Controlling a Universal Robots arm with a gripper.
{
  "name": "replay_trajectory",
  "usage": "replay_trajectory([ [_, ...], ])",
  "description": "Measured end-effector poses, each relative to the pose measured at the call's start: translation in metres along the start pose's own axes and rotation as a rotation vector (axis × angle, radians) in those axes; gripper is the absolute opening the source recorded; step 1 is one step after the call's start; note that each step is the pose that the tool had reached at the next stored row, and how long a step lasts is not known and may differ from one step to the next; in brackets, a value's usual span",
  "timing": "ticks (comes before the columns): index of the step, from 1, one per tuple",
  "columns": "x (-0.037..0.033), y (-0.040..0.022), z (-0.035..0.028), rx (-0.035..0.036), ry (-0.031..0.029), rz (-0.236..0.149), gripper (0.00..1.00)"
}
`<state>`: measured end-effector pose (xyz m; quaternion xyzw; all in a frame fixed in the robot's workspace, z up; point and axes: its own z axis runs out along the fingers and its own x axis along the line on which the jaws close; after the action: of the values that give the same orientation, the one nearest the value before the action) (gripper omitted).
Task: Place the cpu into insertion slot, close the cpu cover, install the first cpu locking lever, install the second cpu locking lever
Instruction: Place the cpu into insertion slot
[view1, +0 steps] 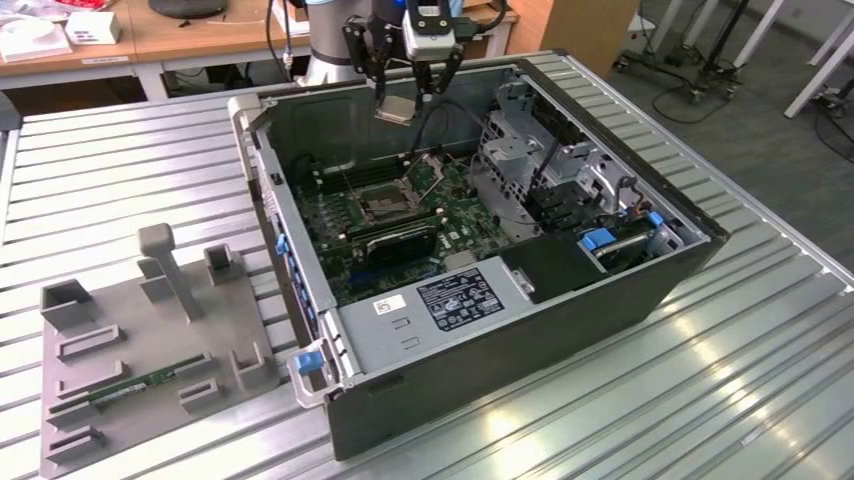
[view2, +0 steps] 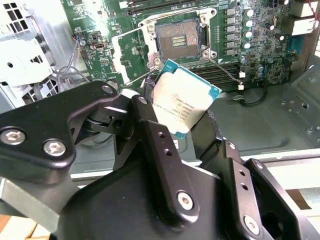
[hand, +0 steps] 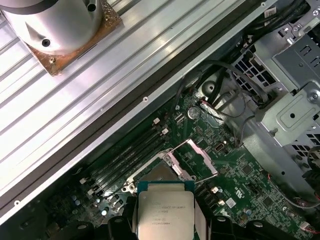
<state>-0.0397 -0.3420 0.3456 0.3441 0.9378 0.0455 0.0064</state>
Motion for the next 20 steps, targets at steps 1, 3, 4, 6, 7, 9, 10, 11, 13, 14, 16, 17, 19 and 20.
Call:
replay_trajectory([
  [1,0.0000,0.0000,0.0000,0.0000,0.0000,0.000,0.54],
  [3,0.0000,0.0000,0.0000,0.0000,-0.0001,0.000,0.54],
  [4,0.0000,0.0000,0.0000,0.0000,-0.0001,0.001,0.54],
  [6,0.0000,0.0000,0.0000,-0.0001,-0.0004,0.005,0.54],
  [7,0.0000,0.0000,0.0000,-0.0002,-0.0007,0.008,0.54],
  [9,0.0000,0.0000,0.0000,-0.0004,-0.0019,0.020,0.54],
  [10,0.0000,0.0000,0.0000,-0.0006,-0.0025,0.028,0.54],
  [11,0.0000,0.0000,0.0000,-0.0007,-0.0032,0.036,0.54],
  [13,0.0000,0.0000,0.0001,-0.0011,-0.0049,0.053,0.54],
  [14,0.0000,0.0000,0.0001,-0.0012,-0.0054,0.060,0.54],
  [16,0.0000,0.0000,0.0001,-0.0012,-0.0057,0.063,0.54],
  [17,0.0000,0.0000,0.0001,-0.0012,-0.0057,0.064,0.54],
  [19,0.0000,0.0000,0.0001,-0.0012,-0.0058,0.064,0.54],
  [20,0.0000,0.0000,0.0001,-0.0012,-0.0059,0.065,0.54],
])
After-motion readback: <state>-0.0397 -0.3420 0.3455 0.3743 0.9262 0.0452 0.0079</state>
